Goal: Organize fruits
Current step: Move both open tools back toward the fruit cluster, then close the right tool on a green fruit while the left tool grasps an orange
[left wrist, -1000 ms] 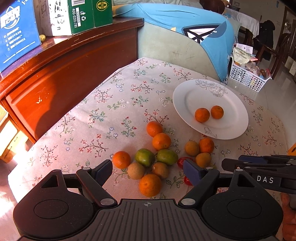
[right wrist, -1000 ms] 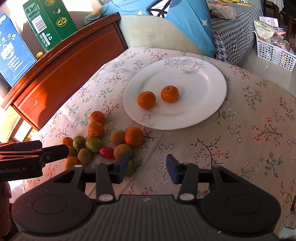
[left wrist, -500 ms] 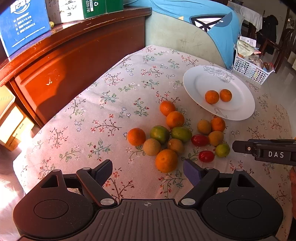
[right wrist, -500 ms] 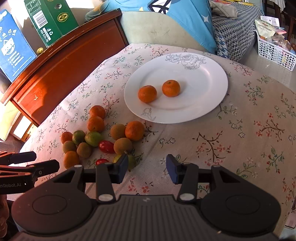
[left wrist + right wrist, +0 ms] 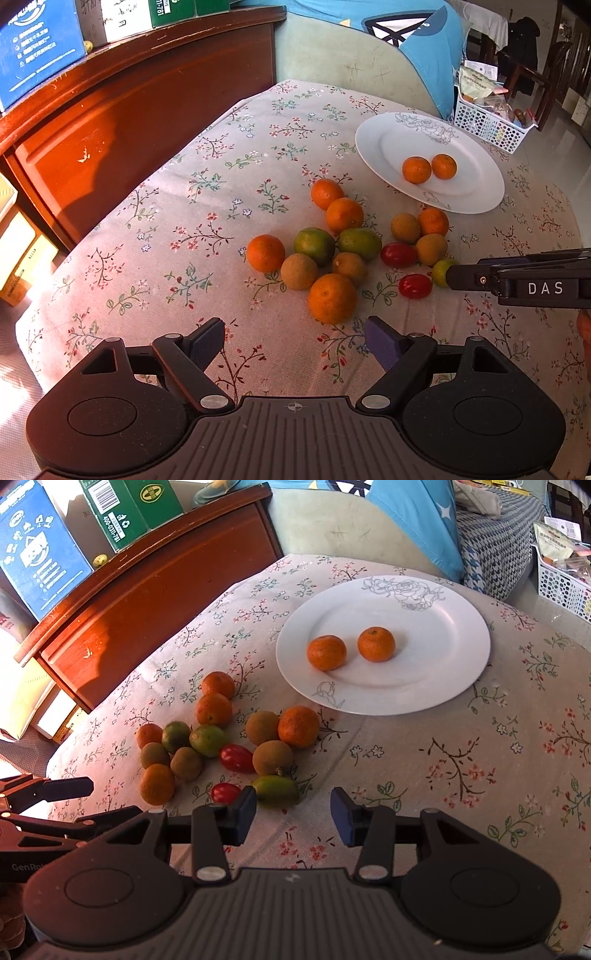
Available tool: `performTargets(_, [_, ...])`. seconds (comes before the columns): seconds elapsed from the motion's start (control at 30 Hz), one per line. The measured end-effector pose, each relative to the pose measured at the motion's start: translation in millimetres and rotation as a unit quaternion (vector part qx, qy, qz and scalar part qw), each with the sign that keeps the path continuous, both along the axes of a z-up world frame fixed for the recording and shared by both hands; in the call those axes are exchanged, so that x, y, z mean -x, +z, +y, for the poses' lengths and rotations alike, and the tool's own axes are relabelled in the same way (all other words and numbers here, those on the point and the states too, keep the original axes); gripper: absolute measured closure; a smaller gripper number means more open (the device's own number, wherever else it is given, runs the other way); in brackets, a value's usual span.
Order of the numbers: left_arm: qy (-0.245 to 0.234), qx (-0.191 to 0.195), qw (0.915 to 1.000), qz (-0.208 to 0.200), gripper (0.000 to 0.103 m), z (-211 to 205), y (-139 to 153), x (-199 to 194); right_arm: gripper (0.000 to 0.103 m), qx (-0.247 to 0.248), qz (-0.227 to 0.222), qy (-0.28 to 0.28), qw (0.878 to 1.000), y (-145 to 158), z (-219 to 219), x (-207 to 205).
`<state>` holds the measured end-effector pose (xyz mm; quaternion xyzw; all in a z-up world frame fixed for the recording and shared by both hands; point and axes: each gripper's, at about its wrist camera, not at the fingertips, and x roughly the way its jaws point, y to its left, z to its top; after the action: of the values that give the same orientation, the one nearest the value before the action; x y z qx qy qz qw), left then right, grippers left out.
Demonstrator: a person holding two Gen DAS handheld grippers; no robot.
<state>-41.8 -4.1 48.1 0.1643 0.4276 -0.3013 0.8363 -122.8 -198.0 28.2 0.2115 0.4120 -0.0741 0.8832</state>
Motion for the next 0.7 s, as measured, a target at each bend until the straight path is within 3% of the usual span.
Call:
performTargets(0.3, [0.0, 0.027, 0.9996, -0.005, 0.022, -5, -7, -5, 0.067, 0.009, -0.006, 0.018, 1.0, -3, 7, -6])
performTargets(0.4, [-0.004, 0.032, 0.9995, -0.001, 0.033, -8, -10, -7, 0.068, 0.018, -0.007, 0.022, 1.0, -3, 11, -7])
performTargets(0.5, [-0.004, 0.037, 0.9993, 0.0, 0.035, -11, -13, -8, 0.071, 0.016, -0.009, 0.021, 1.0, -3, 10, -8])
performTargets(0.6, [-0.007, 0.039, 0.9992, 0.001, 0.043, -14, -17, -9, 0.077, 0.014, -0.008, 0.017, 1.0, -4, 9, -8])
performTargets(0.7, [-0.009, 0.036, 0.9993, 0.006, 0.044, -17, -23, -9, 0.076, 0.01, -0.009, 0.016, 1.0, -4, 7, -9])
